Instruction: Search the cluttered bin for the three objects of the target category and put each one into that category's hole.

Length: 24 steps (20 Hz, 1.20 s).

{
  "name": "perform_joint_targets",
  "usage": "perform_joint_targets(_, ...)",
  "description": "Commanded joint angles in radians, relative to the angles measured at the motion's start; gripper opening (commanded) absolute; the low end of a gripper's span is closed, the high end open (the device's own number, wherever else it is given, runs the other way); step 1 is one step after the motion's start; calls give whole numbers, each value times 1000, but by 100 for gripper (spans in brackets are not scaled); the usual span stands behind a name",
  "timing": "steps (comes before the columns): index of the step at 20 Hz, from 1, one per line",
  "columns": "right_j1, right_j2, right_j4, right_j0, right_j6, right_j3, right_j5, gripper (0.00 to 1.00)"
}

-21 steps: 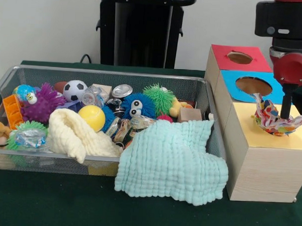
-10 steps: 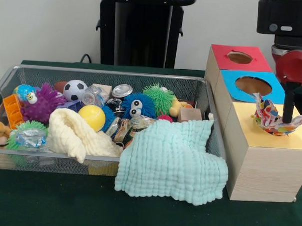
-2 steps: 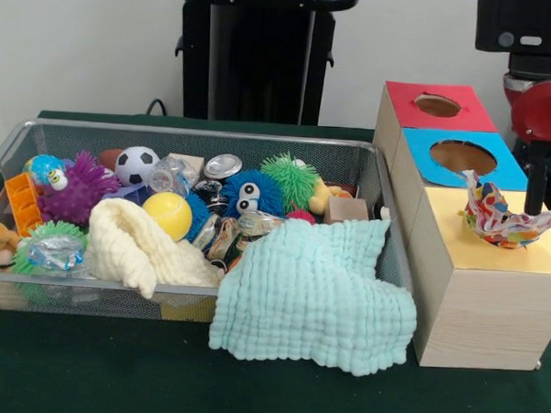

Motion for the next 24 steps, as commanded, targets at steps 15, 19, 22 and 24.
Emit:
perform_joint_targets(15,4,-36,-24,-17,250,-49,120,0)
perform_joint_targets(19,50,-69,-49,-6,247,-76,107,0)
perform_joint_targets(22,69,-80,-51,-13,250,-68,78,0)
perform_joint_targets(24,82,-95,-53,-12,254,-70,70,0)
